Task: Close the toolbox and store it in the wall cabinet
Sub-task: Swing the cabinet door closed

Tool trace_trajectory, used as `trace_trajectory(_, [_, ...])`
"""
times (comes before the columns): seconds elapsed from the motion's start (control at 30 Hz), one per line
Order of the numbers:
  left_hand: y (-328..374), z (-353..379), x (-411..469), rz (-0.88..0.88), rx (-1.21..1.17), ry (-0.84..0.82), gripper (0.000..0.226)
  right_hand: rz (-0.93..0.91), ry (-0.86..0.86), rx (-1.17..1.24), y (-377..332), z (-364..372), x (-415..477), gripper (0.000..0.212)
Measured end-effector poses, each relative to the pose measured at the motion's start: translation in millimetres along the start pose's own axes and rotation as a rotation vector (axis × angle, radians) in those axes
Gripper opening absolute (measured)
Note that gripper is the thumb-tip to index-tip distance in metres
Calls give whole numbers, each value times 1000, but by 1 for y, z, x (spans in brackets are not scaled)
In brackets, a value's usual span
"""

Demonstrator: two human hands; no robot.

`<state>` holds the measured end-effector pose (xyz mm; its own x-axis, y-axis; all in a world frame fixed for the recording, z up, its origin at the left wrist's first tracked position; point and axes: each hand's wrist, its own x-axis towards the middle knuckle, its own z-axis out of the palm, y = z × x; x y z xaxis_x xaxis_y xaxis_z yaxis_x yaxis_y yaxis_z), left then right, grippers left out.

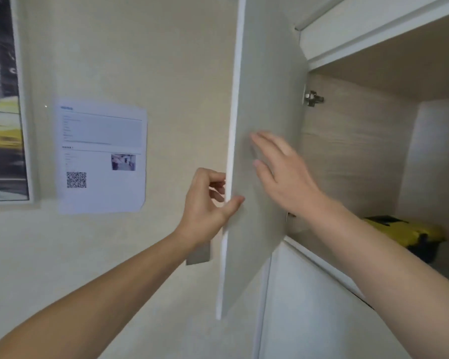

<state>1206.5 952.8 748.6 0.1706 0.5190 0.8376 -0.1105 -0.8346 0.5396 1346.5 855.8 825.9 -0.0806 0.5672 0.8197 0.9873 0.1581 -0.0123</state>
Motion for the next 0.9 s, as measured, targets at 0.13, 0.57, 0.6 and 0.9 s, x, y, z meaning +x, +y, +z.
trace_trajectory(0.13, [43, 69, -28, 148, -105, -67, 47, -132, 189, -243, 11, -65, -23, 51])
trace_trajectory(0.57, [69, 207, -66, 367, -165, -334, 54, -270, -117, -1026, 89, -196, -92, 41])
trace_trajectory(0.6, [68, 214, -64, 399, -142, -372, 55, -277, -120, -1048, 96, -201, -96, 43])
trace_trajectory(0.9, [74, 273, -44, 625, -28, -646, 62, -187, -137, -1264, 157, -230, -125, 50])
